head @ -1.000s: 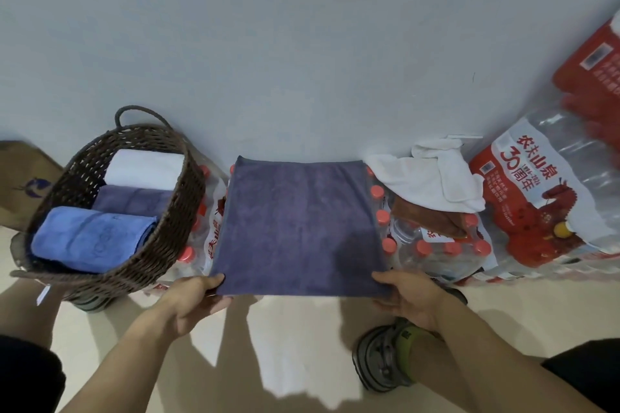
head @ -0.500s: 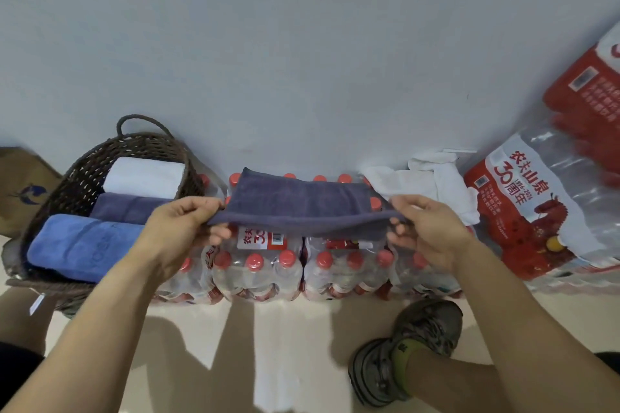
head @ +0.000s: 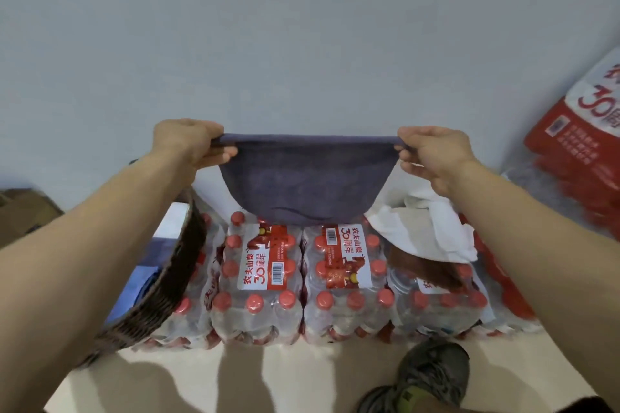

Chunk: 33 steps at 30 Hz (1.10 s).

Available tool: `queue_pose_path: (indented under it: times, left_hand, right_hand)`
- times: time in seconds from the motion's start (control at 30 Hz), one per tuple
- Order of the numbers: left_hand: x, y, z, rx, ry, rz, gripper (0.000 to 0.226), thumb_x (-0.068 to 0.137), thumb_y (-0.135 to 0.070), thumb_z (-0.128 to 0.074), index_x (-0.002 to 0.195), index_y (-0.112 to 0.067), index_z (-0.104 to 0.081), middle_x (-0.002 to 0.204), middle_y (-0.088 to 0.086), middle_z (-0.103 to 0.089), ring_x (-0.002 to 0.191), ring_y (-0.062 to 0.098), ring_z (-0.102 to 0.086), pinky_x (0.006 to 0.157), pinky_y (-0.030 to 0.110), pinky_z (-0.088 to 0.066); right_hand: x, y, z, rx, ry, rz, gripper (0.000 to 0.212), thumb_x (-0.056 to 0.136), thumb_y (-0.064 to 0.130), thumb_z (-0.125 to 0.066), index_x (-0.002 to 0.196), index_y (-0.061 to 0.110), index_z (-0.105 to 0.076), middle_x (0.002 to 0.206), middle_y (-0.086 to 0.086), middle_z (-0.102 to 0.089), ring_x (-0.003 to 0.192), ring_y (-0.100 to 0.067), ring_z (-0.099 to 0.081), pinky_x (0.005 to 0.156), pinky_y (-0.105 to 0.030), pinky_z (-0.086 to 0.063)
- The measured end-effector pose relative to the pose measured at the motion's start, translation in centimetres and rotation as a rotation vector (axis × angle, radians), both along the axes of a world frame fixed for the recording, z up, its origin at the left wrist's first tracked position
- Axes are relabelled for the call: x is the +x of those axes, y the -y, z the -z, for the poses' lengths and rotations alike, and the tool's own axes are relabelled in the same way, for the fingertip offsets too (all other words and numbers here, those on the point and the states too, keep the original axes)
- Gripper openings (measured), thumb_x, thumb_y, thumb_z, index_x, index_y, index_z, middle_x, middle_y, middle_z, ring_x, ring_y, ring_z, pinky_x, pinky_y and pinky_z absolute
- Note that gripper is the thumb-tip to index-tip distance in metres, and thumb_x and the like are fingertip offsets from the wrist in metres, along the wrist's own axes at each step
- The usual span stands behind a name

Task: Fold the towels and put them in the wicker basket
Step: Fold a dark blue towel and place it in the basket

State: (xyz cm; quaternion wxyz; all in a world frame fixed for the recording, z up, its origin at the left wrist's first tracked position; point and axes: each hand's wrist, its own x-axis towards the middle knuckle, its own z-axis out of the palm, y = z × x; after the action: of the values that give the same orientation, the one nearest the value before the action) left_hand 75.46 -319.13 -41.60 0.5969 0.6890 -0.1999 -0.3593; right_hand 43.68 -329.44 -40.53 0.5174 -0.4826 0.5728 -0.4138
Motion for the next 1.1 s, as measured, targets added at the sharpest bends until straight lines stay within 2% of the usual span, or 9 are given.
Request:
queue_pose_path:
  times: [0.1, 0.2, 0.4, 0.6, 0.73, 0.87, 0.93, 1.0, 1.1]
  left_hand:
    - [0.2, 0.9, -0.6, -0.058, 0.192, -0.015, 0.009, 0.087, -0.007, -0.069, 0.079, -0.008, -0.067, 0.078, 0.012, -0.067, 0.051, 0.018, -0.067, 0.051, 0.019, -0.056]
    - [0.7, 0.9, -0.7, -0.142, 0.399, 0.019, 0.008, 0.088, -0.01, -0.07, 0.096, -0.011, -0.072, 0.085, 0.006, -0.07, 0.069, 0.012, -0.069, 0.06, 0.013, -0.055]
    - [0.3, -2.3, 2.3, -0.207, 0.379, 0.047, 0.023, 0.09, -0.001, -0.066, 0.109, -0.012, -0.07, 0.092, 0.002, -0.07, 0.066, 0.015, -0.073, 0.062, 0.016, -0.057]
    - [-1.4, -9.1, 8.3, 0.125, 0.229, 0.286, 0.014, 0.088, 0.007, -0.064, 0.093, -0.003, -0.073, 0.081, 0.011, -0.071, 0.054, 0.011, -0.068, 0.053, 0.018, -0.057]
    - [-2.4, -13.7, 11.1, 0.42, 0.239, 0.5, 0.01, 0.083, 0.004, -0.072, 0.091, 0.0, -0.074, 0.083, 0.019, -0.074, 0.063, 0.022, -0.069, 0.059, 0.025, -0.06]
    - [-3.2, -15.9, 11.9, 0.554, 0.163, 0.691, 0.025, 0.073, 0.005, -0.08, 0.095, -0.002, -0.072, 0.087, 0.027, -0.072, 0.056, 0.02, -0.063, 0.049, 0.024, -0.055]
    - [-3.2, -16.5, 12.3, 0.569, 0.188, 0.812, 0.032, 0.069, 0.01, -0.08, 0.097, -0.003, -0.07, 0.088, 0.014, -0.075, 0.065, 0.012, -0.067, 0.058, 0.016, -0.055]
    - [-3.3, -17.0, 12.8, 0.59, 0.297, 0.939, 0.031, 0.072, 0.006, -0.08, 0.092, -0.013, -0.067, 0.067, -0.009, -0.071, 0.06, 0.001, -0.065, 0.057, 0.01, -0.05]
    - [-2.9, -17.5, 13.9, 0.508, 0.447, 0.887, 0.011, 0.079, -0.003, -0.079, 0.079, -0.014, -0.074, 0.056, -0.005, -0.064, 0.051, 0.012, -0.059, 0.048, 0.012, -0.043]
  right_hand:
    - [0.4, 1.1, -0.5, -0.12, -0.08, 0.038, 0.005, 0.088, 0.017, -0.072, 0.084, 0.017, -0.069, 0.08, -0.004, -0.069, 0.06, -0.013, -0.062, 0.062, -0.026, -0.059]
    - [0.1, 1.5, -0.8, -0.278, -0.163, 0.046, 0.007, 0.087, 0.019, -0.074, 0.083, 0.025, -0.072, 0.083, 0.004, -0.072, 0.075, -0.011, -0.069, 0.067, -0.024, -0.059]
    - [-1.8, -1.0, 1.5, -0.328, -0.22, -0.055, 0.011, 0.085, 0.009, -0.075, 0.088, 0.02, -0.074, 0.076, -0.003, -0.073, 0.068, -0.014, -0.073, 0.06, -0.026, -0.059]
    - [-6.5, -6.3, 8.1, -0.064, -0.51, -0.323, 0.005, 0.084, 0.013, -0.076, 0.087, 0.017, -0.073, 0.063, -0.004, -0.072, 0.058, -0.018, -0.071, 0.054, -0.029, -0.058]
    - [-8.2, -9.3, 11.1, 0.14, -0.709, -0.613, 0.007, 0.081, 0.014, -0.079, 0.076, 0.016, -0.075, 0.06, -0.002, -0.071, 0.051, -0.009, -0.066, 0.046, -0.018, -0.049]
    - [-8.6, -11.2, 12.8, 0.313, -0.739, -0.762, 0.008, 0.081, 0.014, -0.08, 0.075, 0.014, -0.076, 0.06, -0.003, -0.072, 0.05, -0.012, -0.066, 0.049, -0.023, -0.052]
    - [-8.8, -11.7, 13.3, 0.432, -0.711, -0.761, 0.009, 0.079, 0.013, -0.082, 0.081, 0.01, -0.075, 0.065, -0.008, -0.074, 0.059, -0.017, -0.071, 0.055, -0.028, -0.057]
    - [-8.9, -11.9, 13.4, 0.51, -0.679, -0.779, 0.021, 0.072, 0.012, -0.087, 0.087, 0.005, -0.074, 0.071, -0.011, -0.075, 0.065, -0.02, -0.072, 0.061, -0.031, -0.06]
    - [-8.7, -11.9, 13.0, 0.567, -0.686, -0.845, 0.045, 0.052, 0.019, -0.097, 0.089, 0.007, -0.075, 0.069, -0.003, -0.074, 0.065, -0.015, -0.071, 0.06, -0.025, -0.056]
